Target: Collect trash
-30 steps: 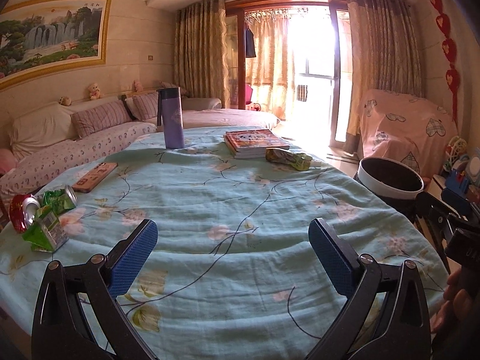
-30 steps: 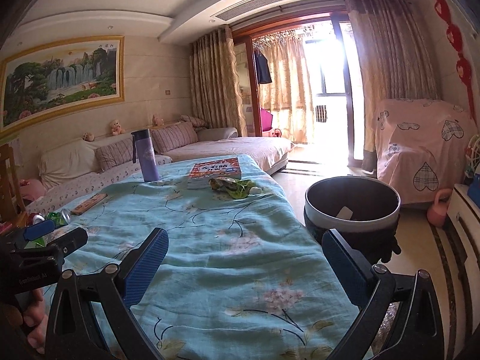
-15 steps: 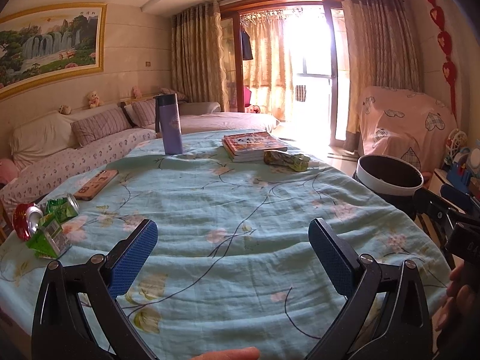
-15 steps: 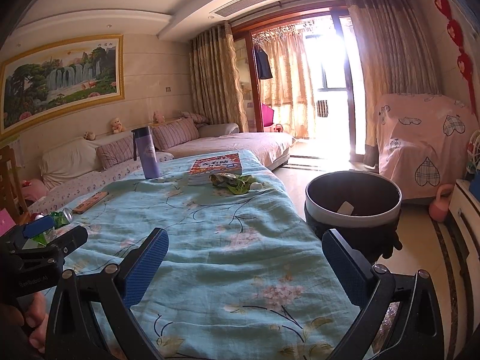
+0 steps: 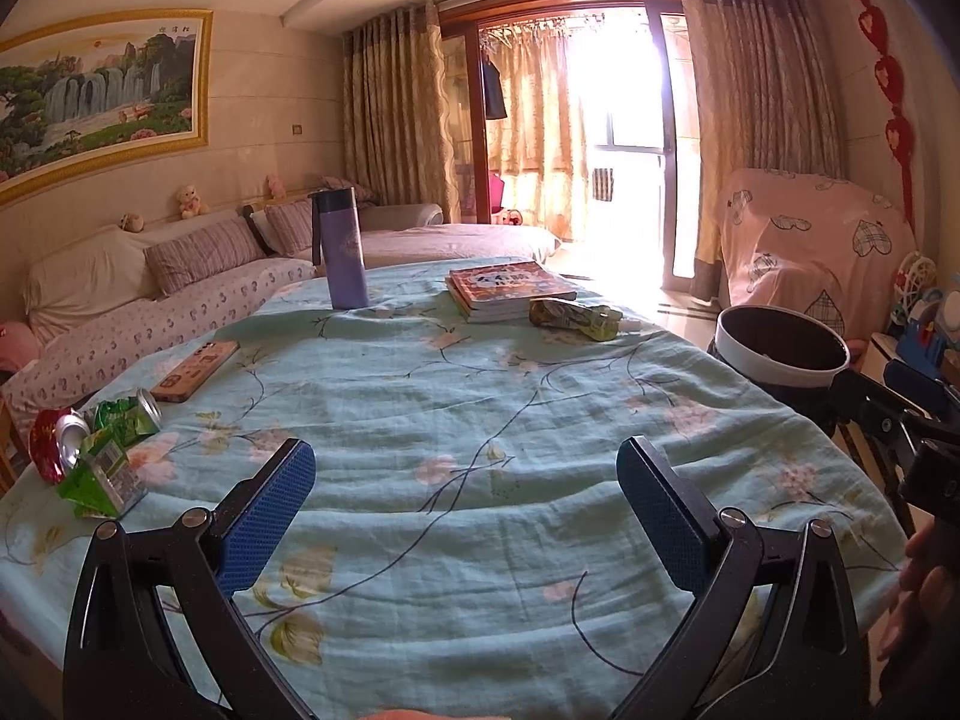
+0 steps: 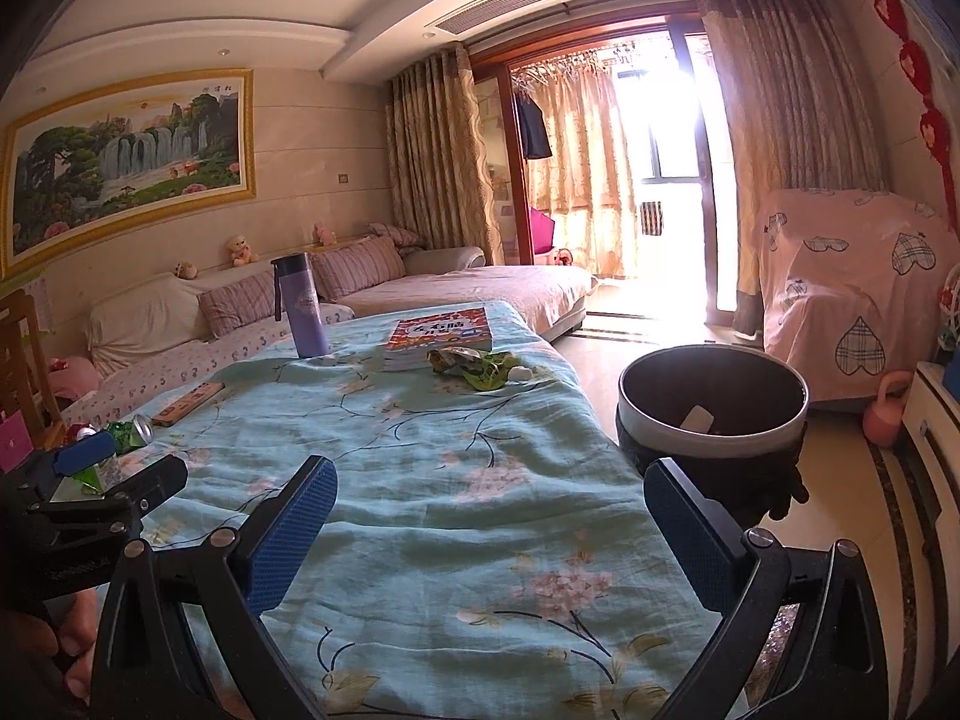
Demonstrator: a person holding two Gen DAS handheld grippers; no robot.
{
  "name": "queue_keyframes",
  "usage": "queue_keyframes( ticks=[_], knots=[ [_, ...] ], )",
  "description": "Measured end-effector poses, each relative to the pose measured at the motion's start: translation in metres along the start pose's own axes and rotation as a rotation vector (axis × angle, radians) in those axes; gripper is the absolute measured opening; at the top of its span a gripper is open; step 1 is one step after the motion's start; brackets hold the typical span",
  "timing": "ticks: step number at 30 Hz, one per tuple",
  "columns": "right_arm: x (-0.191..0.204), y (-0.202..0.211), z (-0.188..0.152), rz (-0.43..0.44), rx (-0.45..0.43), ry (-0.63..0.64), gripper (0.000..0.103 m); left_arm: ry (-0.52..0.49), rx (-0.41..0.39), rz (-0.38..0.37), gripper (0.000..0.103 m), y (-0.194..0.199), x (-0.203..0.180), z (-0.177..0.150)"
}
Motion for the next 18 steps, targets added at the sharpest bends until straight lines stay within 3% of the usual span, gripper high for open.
queue_keyframes(
  ticks=[18],
  knots=[
    [0.003,0.0009,0.0009,0.011,0.0,-0.003,0.103,-0.003,-0.01,0.005,0.103,0.0017,0.0005,0.0007]
  ],
)
Point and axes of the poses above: each gripper's, at about its wrist camera, not at the fingertips, and y roughly against the way its jaws point, x to its left, z to its top, the point moved 6 cm from there along -y, roughly the way its jaws point, and after that the axes turned 3 degrees about x, right-handed, at the moved point
